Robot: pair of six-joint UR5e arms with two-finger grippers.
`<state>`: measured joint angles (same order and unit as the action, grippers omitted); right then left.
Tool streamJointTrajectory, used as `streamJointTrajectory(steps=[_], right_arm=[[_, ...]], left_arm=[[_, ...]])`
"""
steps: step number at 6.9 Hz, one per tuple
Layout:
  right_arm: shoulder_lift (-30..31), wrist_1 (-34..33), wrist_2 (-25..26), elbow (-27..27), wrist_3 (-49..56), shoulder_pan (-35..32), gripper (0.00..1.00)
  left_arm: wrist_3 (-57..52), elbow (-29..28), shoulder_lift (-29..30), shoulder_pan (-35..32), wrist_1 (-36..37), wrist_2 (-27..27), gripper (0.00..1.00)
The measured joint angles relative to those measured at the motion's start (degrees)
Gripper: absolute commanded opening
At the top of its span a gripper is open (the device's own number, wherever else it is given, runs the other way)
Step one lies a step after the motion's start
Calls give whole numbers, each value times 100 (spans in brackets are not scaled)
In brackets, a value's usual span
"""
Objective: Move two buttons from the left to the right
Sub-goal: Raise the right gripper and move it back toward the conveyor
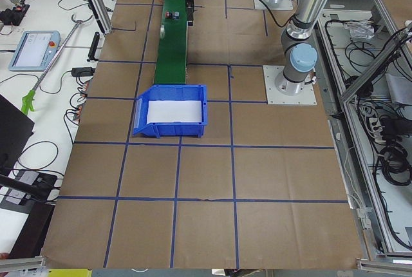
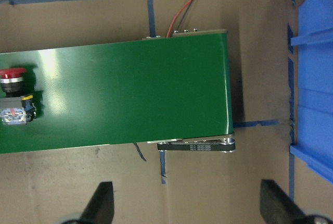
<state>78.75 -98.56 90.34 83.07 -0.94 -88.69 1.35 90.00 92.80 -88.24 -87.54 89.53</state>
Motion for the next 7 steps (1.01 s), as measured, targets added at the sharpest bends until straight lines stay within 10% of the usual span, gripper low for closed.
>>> streamJointTrajectory(steps=[7], right_arm=[[-564, -1464, -266, 666, -218, -219, 99]], left_arm=[[-3, 0, 0, 0, -1, 11, 100]])
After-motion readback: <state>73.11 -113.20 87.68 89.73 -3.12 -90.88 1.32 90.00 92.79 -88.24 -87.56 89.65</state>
